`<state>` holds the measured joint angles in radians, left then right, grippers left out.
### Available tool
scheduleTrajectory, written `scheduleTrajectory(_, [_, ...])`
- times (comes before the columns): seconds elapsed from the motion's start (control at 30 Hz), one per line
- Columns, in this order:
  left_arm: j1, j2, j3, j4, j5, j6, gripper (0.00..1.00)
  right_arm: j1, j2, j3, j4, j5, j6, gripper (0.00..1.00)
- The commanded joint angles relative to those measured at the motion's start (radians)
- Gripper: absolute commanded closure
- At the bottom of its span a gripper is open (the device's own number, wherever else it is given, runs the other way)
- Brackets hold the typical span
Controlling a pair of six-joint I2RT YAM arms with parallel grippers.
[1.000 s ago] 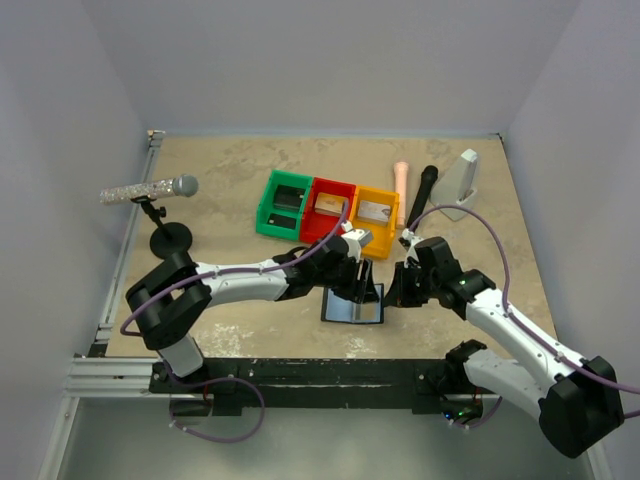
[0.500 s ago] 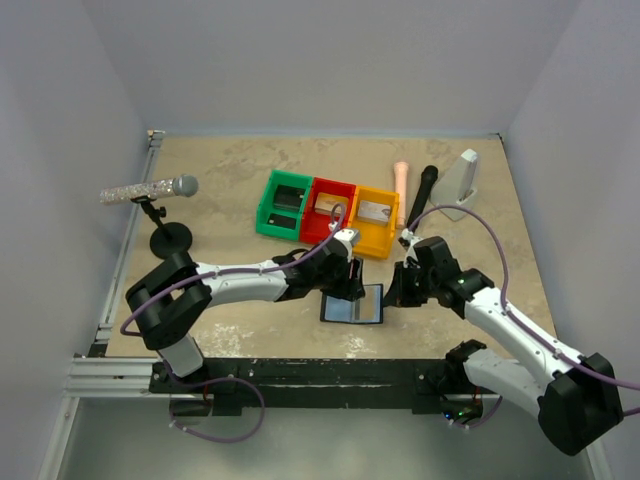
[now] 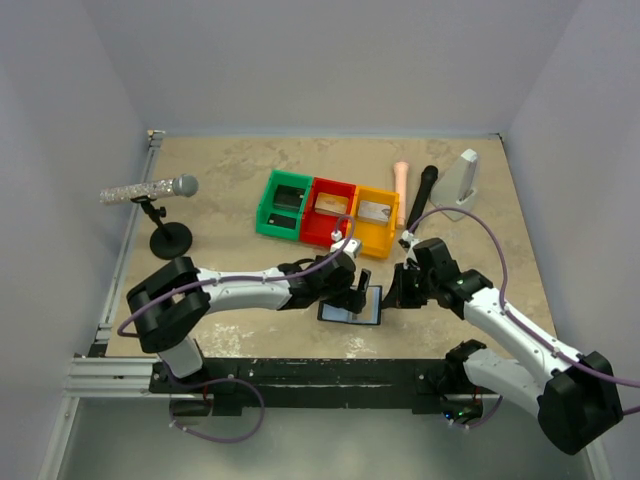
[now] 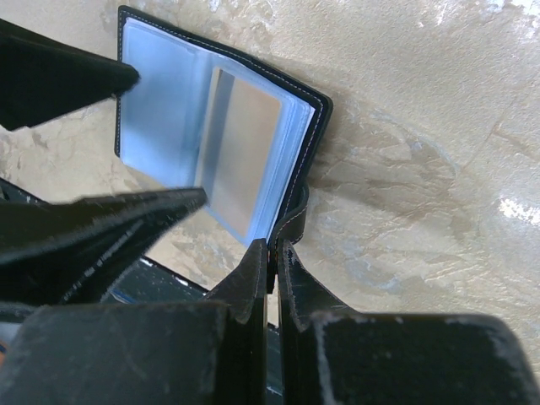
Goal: Take the credit cards out of the card holder
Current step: Remove the credit card from the card holder.
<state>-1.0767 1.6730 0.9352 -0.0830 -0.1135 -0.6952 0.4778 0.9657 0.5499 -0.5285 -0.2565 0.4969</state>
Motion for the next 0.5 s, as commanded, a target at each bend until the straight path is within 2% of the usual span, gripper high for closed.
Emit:
scheduleTrajectory(0.0, [0.003,-0.093,0.039,-0.110,-0.190,-0.035,0.00,0.004,-0.025,-0.001,0.027,-0.010,0.005,1.00])
scheduleTrajectory(0.13, [0.009,-0.170,-0.028,-0.031,-0.193,-0.012,0.00,0.004,-0.032,-0.001,0.025,-0.009,0.000,1.00])
scheduleTrajectory(0.23, [0.029,-0.180,-0.058,-0.009,-0.178,-0.081,0.03,0.005,-0.033,-0.001,0.027,-0.007,0.000,1.00])
scheduleTrajectory(0.3, [0.072,-0.168,-0.079,0.002,-0.087,-0.165,0.03,0.004,-0.035,-0.001,0.027,-0.009,0.000,1.00])
scheduleTrajectory(0.37, [0.107,-0.145,-0.073,0.008,0.074,-0.152,0.00,0.004,-0.039,-0.002,0.025,-0.007,-0.001,1.00])
scheduleTrajectory(0.4, [0.084,-0.141,-0.052,-0.018,0.072,-0.115,0.00,0.004,-0.042,-0.002,0.024,-0.007,-0.003,1.00])
scheduleTrajectory(0.47, [0.022,-0.176,-0.070,-0.009,-0.027,-0.057,0.00,0.004,-0.045,-0.004,0.022,-0.004,-0.001,1.00])
